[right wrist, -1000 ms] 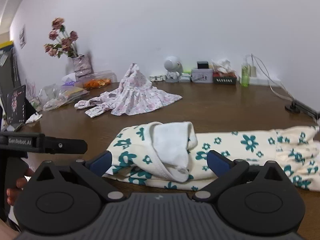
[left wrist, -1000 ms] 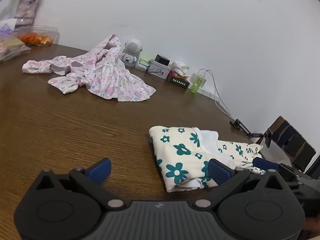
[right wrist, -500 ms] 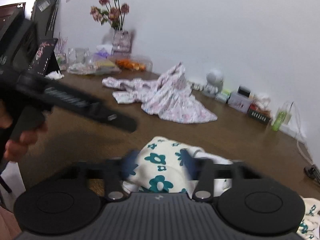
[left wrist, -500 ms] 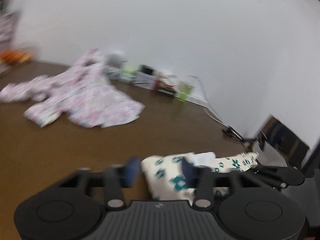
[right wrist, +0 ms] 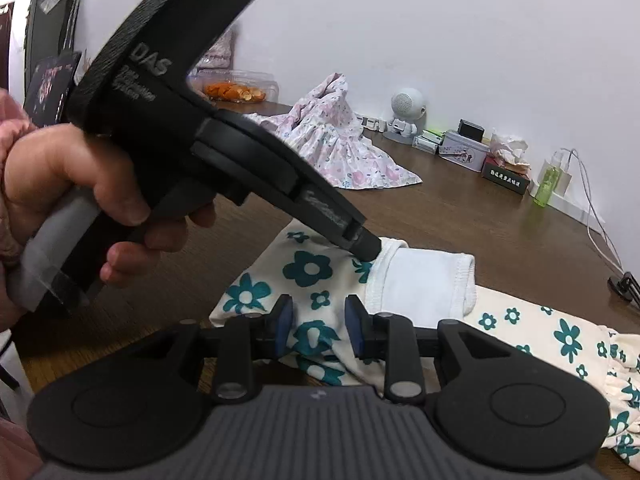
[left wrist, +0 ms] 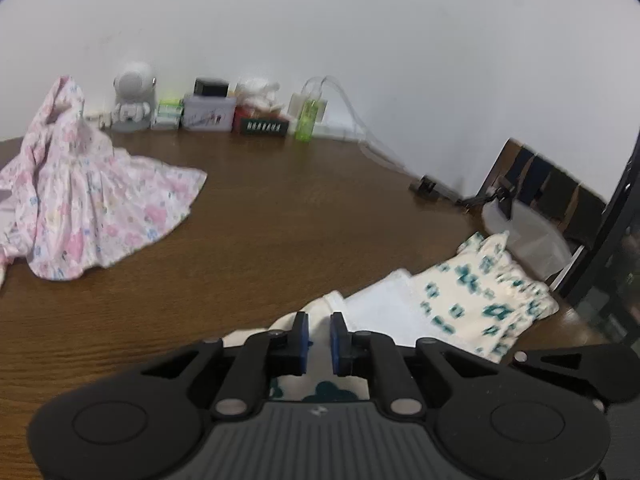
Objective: Fold clothes
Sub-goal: 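Grasp the folded end with the right gripper while the left gripper presses the strip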
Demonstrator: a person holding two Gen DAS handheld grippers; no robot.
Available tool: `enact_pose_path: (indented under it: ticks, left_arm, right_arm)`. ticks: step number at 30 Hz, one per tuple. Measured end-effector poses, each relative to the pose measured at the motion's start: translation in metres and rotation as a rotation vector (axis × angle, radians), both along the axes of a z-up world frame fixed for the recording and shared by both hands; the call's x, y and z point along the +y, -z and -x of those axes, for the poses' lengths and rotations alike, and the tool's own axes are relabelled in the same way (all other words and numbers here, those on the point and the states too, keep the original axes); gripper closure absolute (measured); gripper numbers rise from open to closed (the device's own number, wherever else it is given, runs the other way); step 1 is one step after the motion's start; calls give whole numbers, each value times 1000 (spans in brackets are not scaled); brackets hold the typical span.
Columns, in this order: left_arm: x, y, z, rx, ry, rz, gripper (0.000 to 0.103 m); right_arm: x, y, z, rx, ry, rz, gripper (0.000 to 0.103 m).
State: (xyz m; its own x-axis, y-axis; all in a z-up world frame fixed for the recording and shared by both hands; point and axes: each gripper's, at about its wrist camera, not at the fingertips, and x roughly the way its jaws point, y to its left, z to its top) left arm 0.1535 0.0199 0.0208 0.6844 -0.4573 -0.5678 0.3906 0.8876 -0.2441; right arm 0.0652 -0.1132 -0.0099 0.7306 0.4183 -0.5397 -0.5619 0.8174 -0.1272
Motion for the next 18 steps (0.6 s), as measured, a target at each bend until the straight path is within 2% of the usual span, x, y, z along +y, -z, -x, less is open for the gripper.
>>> enact_pose_path:
  ticks: [2, 4, 7, 9, 13, 14, 18]
  left_arm:
    - [8, -9, 6, -29, -6, 13, 93]
    - [10, -13, 8, -36, -14, -14, 93]
    - [6, 0, 0, 24, -21, -68, 93]
    - [5, 8, -4, 43, -20, -73, 93]
    - [14, -12, 5, 28, -36, -88, 89]
    - [17, -18, 8, 22, -39, -98, 84]
    - [18, -29, 18, 38, 23, -172, 84]
  right_arm:
    - [-9, -7, -1, 6, 14, -24, 75]
    - [-13, -9, -3, 21, 24, -29, 75]
    - [-13, -4, -5, 48, 29, -18, 76]
    - [-13, 0, -7, 66, 32, -11, 76]
    - [-25, -18, -10, 109, 19, -52, 76]
    - [-30, -24, -11, 122, 14, -66, 76]
    - [-27, -27, -17, 136, -17, -17, 76]
